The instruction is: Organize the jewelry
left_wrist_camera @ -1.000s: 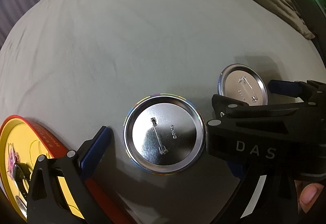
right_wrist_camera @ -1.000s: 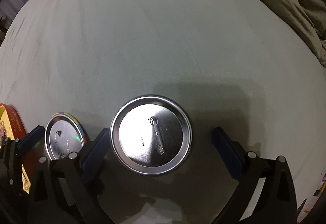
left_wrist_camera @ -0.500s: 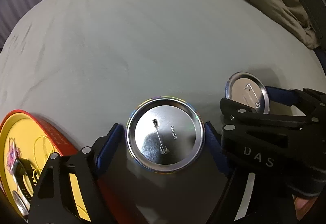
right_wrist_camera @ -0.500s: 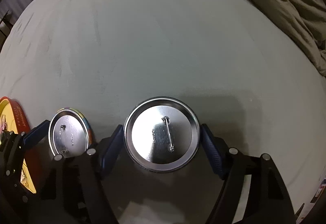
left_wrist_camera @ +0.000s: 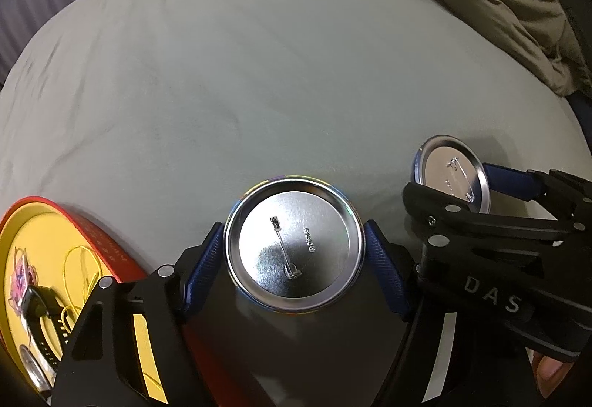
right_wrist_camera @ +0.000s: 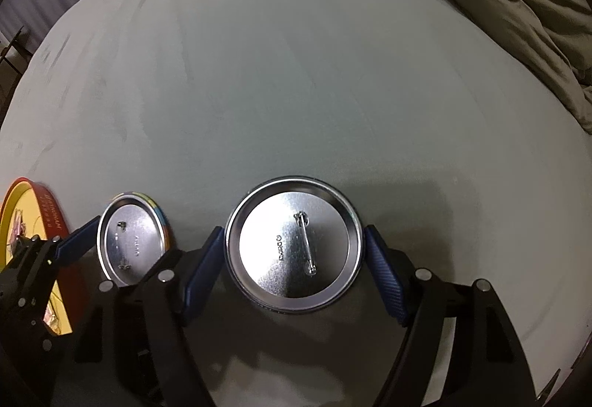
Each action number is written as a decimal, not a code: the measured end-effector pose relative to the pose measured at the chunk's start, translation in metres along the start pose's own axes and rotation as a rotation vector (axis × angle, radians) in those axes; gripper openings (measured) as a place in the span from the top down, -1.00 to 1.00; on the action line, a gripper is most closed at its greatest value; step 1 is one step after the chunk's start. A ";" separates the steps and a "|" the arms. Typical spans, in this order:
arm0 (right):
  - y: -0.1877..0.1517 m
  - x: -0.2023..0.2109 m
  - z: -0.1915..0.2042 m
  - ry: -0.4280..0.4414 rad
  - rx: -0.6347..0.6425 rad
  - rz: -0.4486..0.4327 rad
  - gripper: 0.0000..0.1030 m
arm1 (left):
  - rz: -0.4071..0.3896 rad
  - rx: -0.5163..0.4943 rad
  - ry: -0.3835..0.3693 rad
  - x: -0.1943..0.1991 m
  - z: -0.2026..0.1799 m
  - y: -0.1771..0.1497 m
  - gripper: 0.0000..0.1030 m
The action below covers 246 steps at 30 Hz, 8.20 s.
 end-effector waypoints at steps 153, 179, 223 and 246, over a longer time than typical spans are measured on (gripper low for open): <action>-0.039 0.086 0.296 0.361 0.464 0.015 -0.77 | -0.256 0.272 0.187 0.143 0.264 -0.194 -0.89; -0.027 0.039 0.287 0.245 0.480 0.051 -0.77 | -0.144 0.203 0.280 0.114 0.271 -0.195 -0.89; -0.030 0.021 0.318 0.155 0.559 0.039 0.82 | -0.124 0.141 0.194 0.106 0.250 -0.205 0.32; -0.027 0.042 0.299 0.204 0.522 -0.008 0.83 | -0.215 0.193 0.107 0.129 0.253 -0.199 0.83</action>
Point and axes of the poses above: each gripper's, at about its wrist camera, not at the fingertips, and x roughly against the way its jaws point, z to its left, y to its top, the point moved 6 cm from there along -x, roughly the way its jaws point, and after that the axes turned 6 degrees about y, right-handed, at the moved point
